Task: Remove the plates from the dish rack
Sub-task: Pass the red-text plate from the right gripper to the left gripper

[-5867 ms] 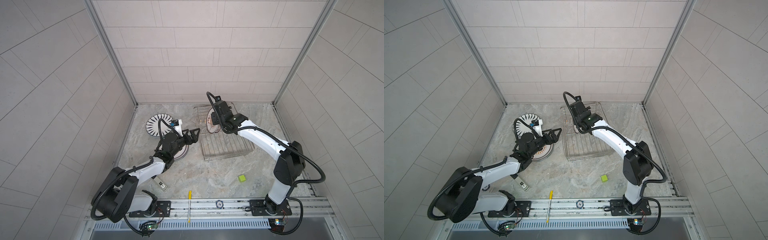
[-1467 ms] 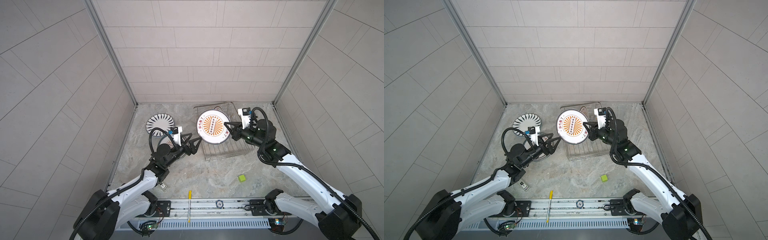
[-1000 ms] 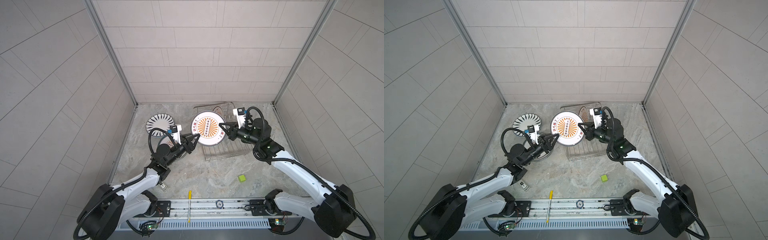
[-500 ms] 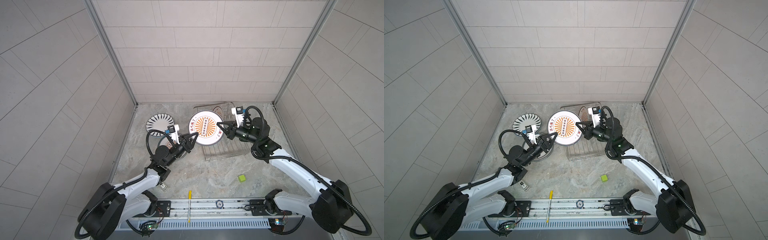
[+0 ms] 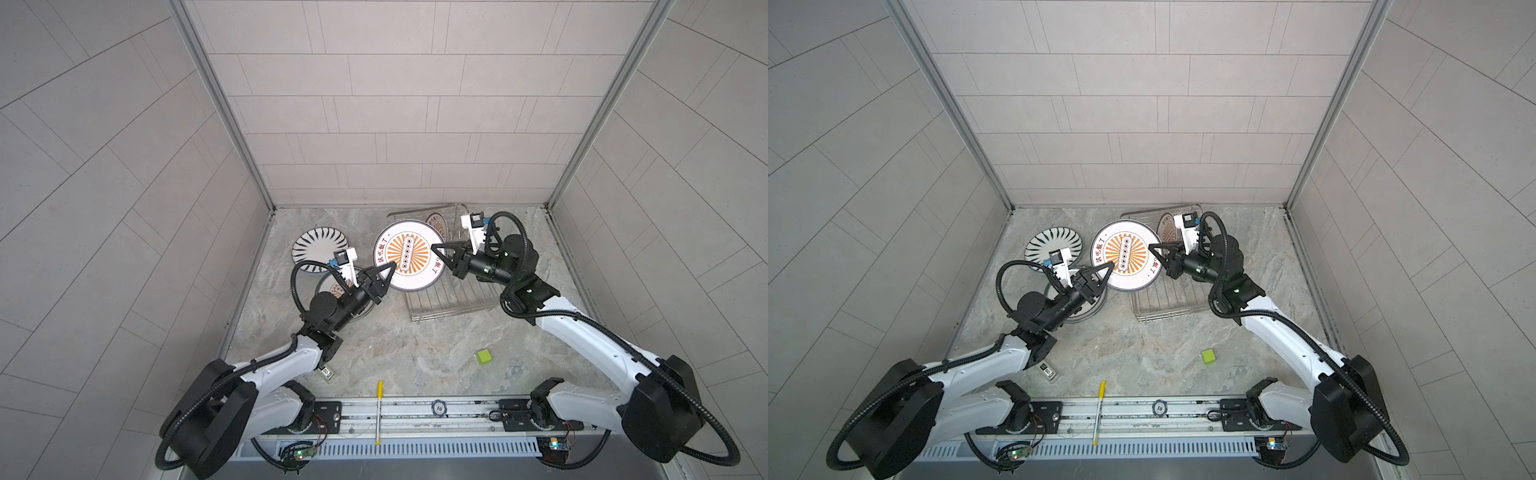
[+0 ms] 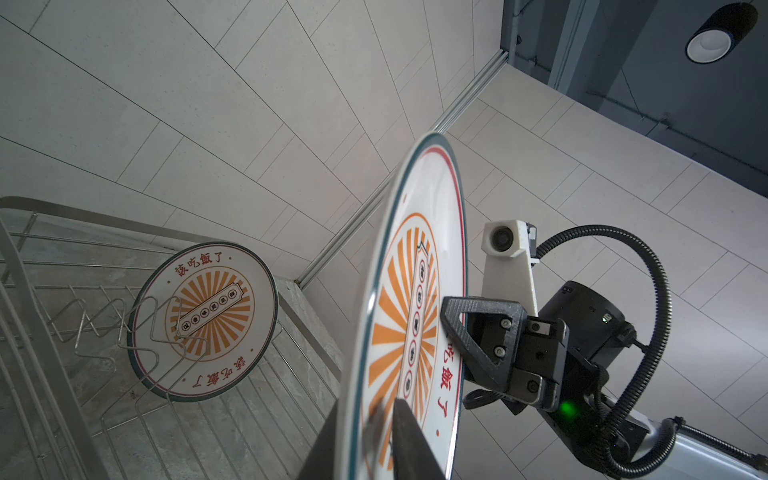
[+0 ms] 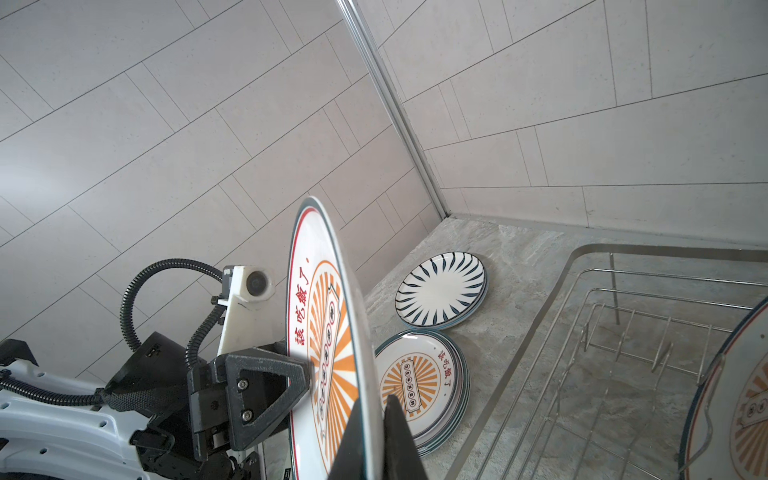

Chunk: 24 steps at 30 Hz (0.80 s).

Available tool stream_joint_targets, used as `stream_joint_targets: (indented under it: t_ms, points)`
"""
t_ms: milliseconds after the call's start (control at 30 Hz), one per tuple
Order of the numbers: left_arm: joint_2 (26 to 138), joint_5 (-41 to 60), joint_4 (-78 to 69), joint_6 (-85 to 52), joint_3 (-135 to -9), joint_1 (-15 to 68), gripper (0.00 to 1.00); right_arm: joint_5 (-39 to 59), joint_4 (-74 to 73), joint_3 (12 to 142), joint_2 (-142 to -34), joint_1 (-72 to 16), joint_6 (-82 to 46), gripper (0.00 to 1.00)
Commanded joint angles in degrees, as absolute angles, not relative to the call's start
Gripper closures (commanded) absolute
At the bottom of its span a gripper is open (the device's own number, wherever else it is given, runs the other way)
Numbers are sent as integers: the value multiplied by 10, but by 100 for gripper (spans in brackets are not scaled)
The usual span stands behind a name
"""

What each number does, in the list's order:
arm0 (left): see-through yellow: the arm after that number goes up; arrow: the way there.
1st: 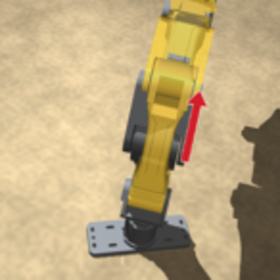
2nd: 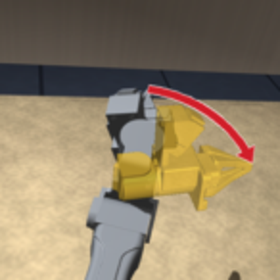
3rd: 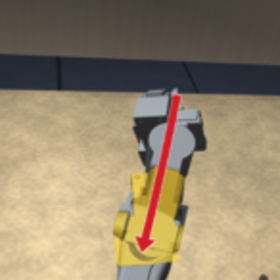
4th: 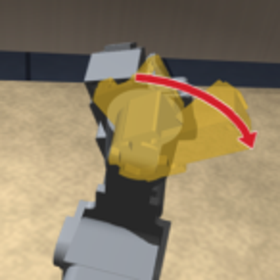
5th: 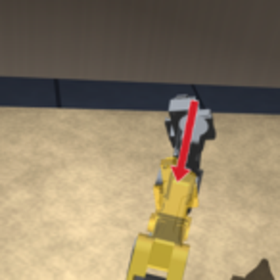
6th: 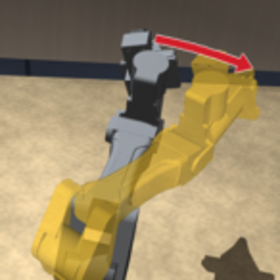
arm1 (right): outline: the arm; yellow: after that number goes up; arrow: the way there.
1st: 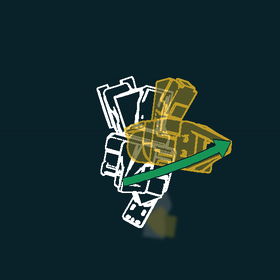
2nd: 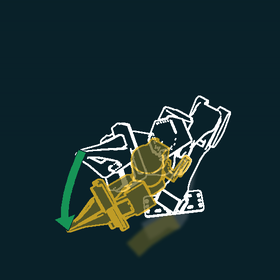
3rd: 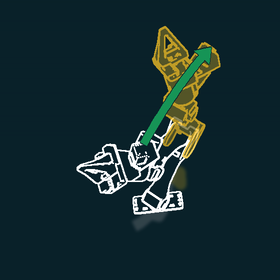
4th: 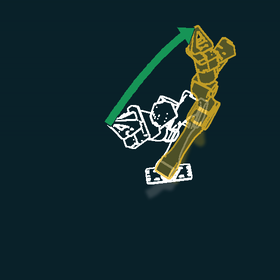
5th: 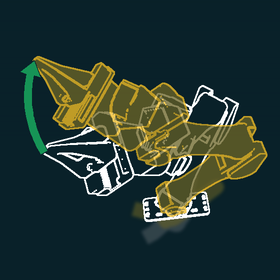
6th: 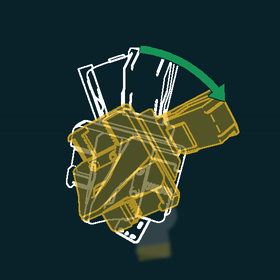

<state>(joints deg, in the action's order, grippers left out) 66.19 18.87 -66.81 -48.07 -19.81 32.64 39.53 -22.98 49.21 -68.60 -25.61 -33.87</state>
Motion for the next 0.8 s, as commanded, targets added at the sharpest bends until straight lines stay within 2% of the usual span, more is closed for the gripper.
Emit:
stream_joint_targets:
  t_ms: [0,167,267,533,767]
  points:
    - [663,200,-718,-493,-196,329,80,404,-253,496,-695,-261,-341,100]
    - [666,200,-726,-497,-194,329,93,399,-238,504,-706,-262,-335,100]
    - [670,193,-722,-496,-193,328,94,390,-222,510,-709,-267,-326,100]
    - [664,154,-711,-493,-185,328,97,370,-191,519,-712,-276,-309,86]
    - [652,122,-683,-491,-181,328,100,347,-158,523,-705,-287,-277,55]
